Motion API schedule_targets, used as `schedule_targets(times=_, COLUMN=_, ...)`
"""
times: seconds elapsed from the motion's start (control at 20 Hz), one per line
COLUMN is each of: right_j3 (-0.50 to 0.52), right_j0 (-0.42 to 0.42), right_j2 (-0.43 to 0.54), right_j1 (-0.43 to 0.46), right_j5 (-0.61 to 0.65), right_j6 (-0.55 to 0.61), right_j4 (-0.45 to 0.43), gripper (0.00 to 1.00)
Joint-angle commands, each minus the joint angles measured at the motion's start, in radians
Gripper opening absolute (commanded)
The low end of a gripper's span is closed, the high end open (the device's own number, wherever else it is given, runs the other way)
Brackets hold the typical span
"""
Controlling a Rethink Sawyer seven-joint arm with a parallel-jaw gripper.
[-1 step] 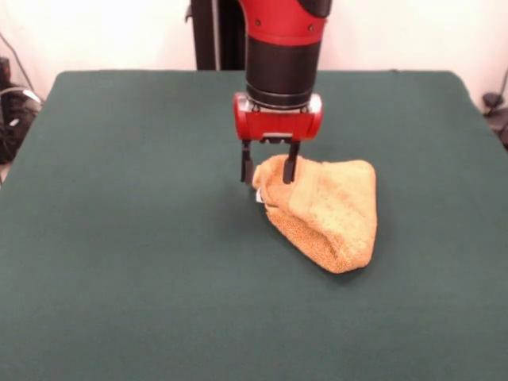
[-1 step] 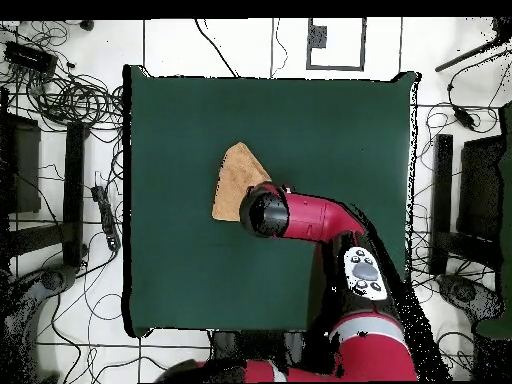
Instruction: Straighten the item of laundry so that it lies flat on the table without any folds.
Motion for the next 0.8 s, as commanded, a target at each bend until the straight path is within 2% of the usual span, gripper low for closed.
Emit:
schedule_targets(times=0.05, right_j3=-0.046, right_j0=0.046, right_j2=0.029, right_j1=0.06, right_j5=0.045, right_j6=0.15, right_j4=0.02, gripper=1.0)
schedule_targets(times=0.8, right_j3=-0.061, right_j0=0.048, right_j2=0.025, right_j1=0.112, right_j5=-0.005, right_j6=0.183, right_j4=0.034, gripper=1.0)
